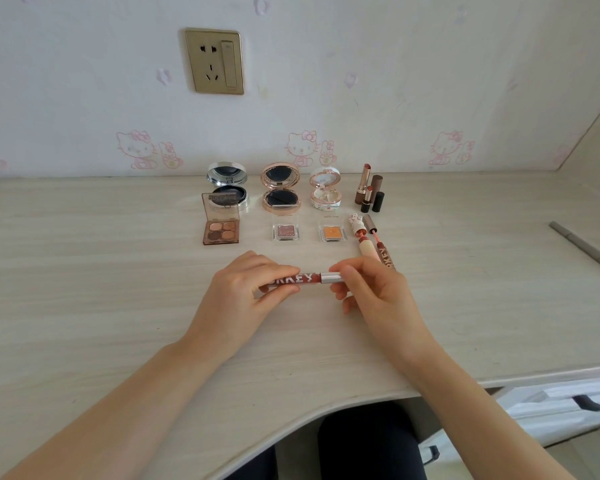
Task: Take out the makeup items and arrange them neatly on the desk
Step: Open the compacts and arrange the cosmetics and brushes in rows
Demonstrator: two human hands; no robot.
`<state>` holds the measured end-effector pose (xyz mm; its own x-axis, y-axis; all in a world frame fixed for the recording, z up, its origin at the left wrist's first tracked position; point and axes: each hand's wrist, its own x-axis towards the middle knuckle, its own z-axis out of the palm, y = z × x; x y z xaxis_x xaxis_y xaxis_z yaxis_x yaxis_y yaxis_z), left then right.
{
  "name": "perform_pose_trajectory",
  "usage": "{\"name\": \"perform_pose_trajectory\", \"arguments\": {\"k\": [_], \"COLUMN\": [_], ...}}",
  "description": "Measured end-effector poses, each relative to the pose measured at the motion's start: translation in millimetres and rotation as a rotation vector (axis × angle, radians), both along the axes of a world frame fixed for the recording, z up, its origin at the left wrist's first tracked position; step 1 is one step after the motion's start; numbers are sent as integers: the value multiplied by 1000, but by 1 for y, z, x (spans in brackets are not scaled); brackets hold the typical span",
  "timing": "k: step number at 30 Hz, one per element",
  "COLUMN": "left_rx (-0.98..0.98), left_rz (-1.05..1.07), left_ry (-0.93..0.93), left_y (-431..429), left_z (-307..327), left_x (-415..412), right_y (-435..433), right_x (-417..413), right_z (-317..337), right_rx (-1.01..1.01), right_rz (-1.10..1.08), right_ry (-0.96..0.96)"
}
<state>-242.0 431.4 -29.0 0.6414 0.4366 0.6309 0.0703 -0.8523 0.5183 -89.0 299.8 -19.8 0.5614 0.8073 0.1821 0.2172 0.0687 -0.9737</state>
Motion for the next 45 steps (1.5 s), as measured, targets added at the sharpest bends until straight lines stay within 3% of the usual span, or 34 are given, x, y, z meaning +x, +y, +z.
{"name": "perform_pose_trajectory", "arguments": {"k": [3, 8, 14, 19, 23, 29, 37, 45], "left_rx": [6, 10, 12, 9, 10, 25, -3, 52], "left_rz": [6, 4, 17, 15, 11, 15, -6, -172], "left_ry": [8, 5, -6, -5, -2, -18, -81, 101], "left_y": [0, 0, 1, 0, -2, -4, -23, -56], "left_z": [0, 0, 0, 1, 2, 5, 7, 19], "left_x": [0, 0, 0, 0, 0, 1, 10, 38], "right_y": [-2, -1, -3, -3, -1, -8, -22, -36], "right_x": [1, 2, 3, 0, -1, -1, 17, 57], "right_z": [0, 1, -1, 3, 2, 6, 21, 40], "right_rx": [-6, 33, -6, 40, -23, 55, 106, 103], "right_rz": [31, -14, 25, 31, -21, -29, -81, -187], "right_ry": [-24, 119, 11, 111, 71, -5, 95, 32]}}
